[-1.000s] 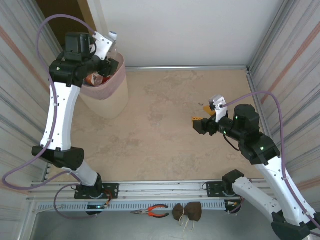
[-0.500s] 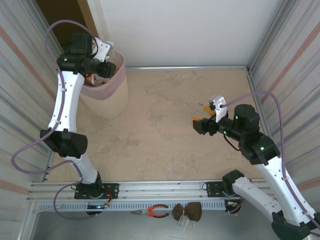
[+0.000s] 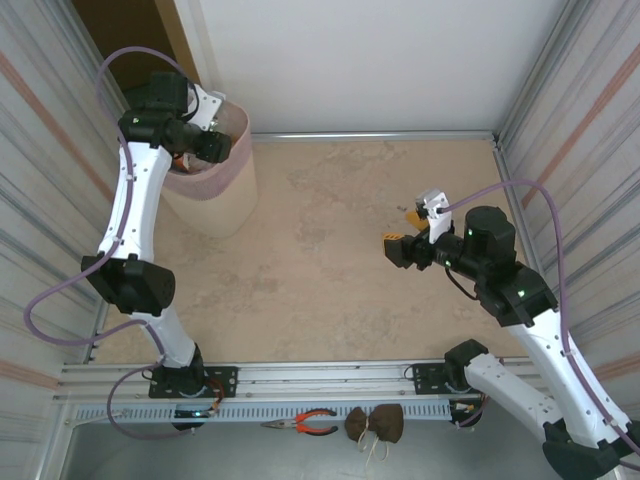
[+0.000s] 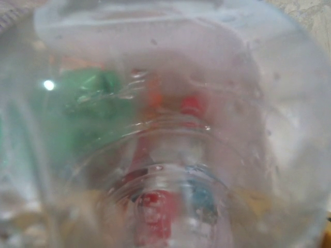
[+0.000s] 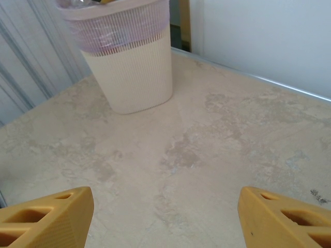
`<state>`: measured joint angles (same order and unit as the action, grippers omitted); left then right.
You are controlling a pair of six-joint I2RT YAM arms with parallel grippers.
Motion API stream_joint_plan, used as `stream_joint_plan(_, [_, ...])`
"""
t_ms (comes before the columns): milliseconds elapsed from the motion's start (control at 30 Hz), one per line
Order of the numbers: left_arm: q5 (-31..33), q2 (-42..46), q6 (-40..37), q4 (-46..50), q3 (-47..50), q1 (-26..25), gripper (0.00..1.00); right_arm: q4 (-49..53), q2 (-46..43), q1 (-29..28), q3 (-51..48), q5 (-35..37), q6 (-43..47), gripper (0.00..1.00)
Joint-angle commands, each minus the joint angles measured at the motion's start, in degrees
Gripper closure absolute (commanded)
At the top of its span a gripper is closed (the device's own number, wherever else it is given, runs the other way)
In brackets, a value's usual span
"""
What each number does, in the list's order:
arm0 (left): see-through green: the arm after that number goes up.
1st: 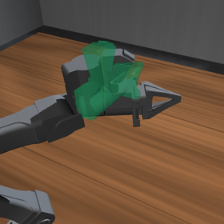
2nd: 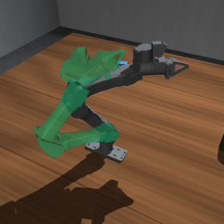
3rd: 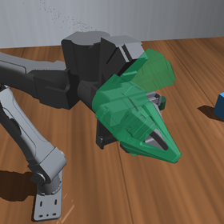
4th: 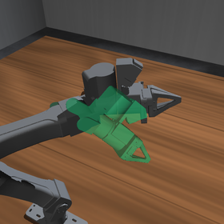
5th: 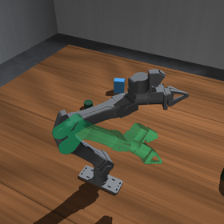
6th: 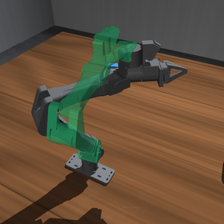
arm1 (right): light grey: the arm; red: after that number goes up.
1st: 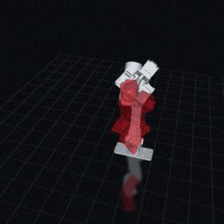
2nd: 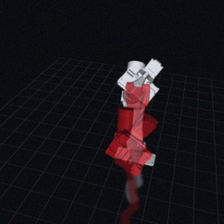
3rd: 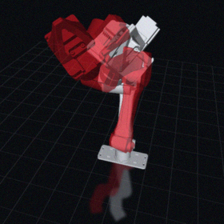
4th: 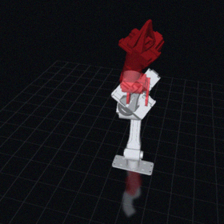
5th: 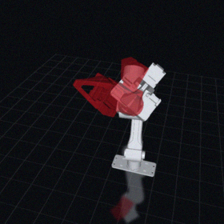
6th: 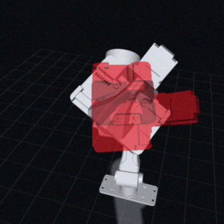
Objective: Put the plastic bottles in the bin
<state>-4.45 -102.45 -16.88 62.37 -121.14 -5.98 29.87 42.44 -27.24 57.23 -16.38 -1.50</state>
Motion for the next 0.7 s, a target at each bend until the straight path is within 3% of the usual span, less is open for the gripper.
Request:
stream_joint_plan(0, [-0.01,0.52,-1.77,5.64,1.11,0.08,0.31,-1.1,0.18,0.09,1.1,-0.8,-1.09,0.27])
stream_joint_plan(167, [-1.84,2.14,-1.53,4.28,0.29,0.09,0.21,-1.29,0.61,0.08,1.54,-1.01,-1.06,0.27])
stream_joint_plan(333, [-2.96,3.27,-1.49,3.4,-1.1,0.09,0.19,-1.13,0.72,0.06,1.92,-0.87,-0.96,0.27])
stream_joint_plan(500, [-4.45,4.18,-1.44,1.89,-1.65,0.09,0.25,-1.12,0.89,0.09,2.16,-0.76,-0.89,0.27])
stream_joint_plan(667, [-5.94,4.11,-0.72,-0.49,-1.88,0.04,0.41,-1.04,1.07,0.02,2.49,-0.87,-0.96,0.27])
